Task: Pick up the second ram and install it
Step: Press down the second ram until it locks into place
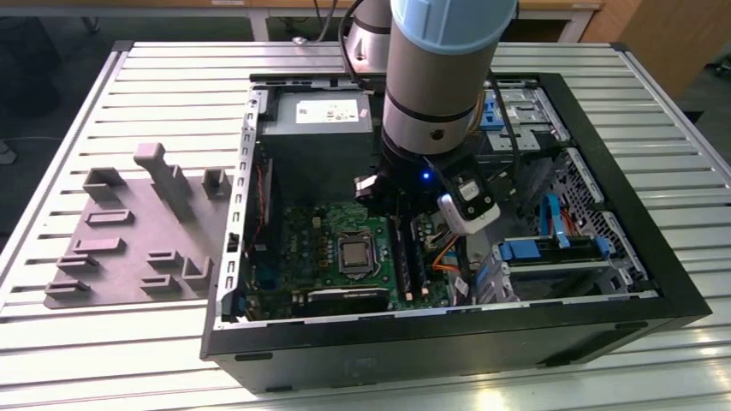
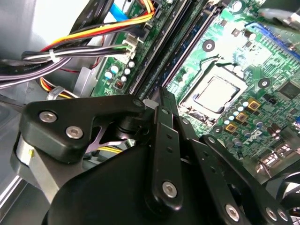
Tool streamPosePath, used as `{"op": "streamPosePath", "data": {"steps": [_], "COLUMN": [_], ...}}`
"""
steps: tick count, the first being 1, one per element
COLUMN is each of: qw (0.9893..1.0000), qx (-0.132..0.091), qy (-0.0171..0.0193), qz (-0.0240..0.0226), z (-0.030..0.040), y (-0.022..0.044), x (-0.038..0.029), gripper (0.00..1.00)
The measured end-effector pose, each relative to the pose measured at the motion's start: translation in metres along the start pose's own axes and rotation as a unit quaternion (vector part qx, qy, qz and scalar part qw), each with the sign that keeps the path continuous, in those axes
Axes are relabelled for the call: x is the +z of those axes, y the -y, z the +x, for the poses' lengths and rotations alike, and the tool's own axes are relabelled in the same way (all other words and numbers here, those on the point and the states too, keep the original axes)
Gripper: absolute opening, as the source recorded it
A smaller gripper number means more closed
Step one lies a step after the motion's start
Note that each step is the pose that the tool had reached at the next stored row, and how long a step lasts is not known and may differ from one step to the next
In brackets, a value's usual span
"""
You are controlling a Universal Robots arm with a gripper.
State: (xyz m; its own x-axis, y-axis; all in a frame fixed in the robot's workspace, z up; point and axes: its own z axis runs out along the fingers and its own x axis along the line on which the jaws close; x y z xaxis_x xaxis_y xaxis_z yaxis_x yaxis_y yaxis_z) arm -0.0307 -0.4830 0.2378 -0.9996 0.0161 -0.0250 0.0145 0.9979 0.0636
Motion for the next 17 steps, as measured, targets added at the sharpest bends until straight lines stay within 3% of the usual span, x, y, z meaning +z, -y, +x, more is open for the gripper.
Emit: {"op": "streamPosePath", "data": {"steps": [17], "qw": [1.0], "qx": [0.0], "qy": [0.0], "qz": [-0.0001], "z": [0.0011], "y": [-0.0249], "x": [0.0019], "gripper": [0.11]}}
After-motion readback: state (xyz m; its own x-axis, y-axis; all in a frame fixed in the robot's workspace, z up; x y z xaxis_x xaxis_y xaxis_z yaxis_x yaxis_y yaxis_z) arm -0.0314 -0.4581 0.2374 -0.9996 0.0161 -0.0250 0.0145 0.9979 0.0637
